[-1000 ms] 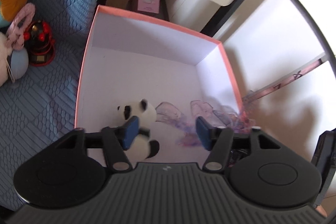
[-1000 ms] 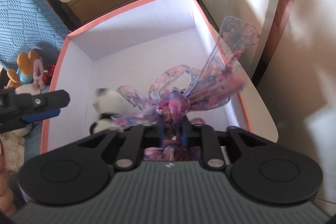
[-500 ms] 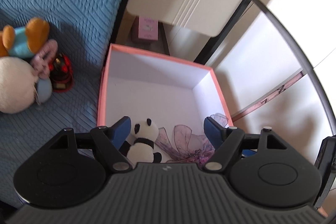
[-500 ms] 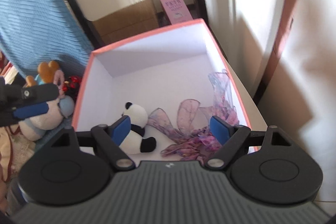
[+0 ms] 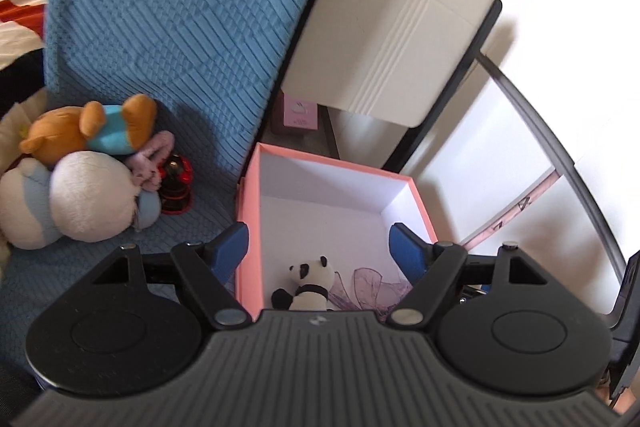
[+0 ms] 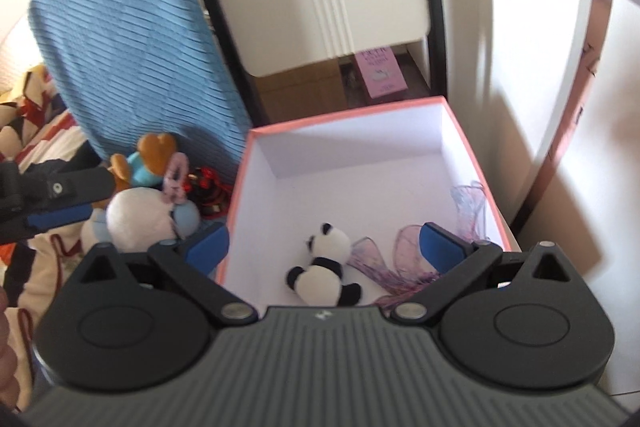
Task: Organize objects
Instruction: 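Withdraw both grippers from the box back toward the chair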
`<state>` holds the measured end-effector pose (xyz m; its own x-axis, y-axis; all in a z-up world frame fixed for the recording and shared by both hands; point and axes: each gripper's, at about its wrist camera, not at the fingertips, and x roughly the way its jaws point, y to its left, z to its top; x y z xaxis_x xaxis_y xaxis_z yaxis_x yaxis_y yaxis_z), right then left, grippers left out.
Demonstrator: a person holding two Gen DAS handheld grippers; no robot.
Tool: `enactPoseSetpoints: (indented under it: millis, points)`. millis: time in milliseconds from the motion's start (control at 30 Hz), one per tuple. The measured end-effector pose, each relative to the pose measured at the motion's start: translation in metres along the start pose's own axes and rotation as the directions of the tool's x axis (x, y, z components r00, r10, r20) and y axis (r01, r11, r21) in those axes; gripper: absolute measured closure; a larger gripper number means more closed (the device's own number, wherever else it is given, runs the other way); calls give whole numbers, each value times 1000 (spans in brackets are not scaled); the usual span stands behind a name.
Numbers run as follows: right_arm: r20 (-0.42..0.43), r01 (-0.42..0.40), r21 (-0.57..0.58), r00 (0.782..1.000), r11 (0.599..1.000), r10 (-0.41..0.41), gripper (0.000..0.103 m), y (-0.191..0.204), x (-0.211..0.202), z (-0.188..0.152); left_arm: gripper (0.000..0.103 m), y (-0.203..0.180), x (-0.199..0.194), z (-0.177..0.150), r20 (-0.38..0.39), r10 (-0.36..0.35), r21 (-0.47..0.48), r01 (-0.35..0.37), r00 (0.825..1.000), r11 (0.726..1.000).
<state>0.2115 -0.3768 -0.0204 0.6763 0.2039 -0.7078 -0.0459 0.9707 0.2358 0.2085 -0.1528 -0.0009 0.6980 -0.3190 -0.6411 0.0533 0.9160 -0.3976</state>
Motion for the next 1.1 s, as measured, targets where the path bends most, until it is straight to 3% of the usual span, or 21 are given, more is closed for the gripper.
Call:
enactPoseSetpoints:
  millis: [533, 1100]
  points:
    - [46, -103, -126, 993, 987, 109, 0, 75, -34, -16, 22, 46, -77, -9, 104, 60, -54, -55, 993, 997]
    - [52, -161, -183, 984, 970, 173, 0, 124, -19, -31, 22, 87, -90, -13, 129, 116, -98, -104, 985, 990]
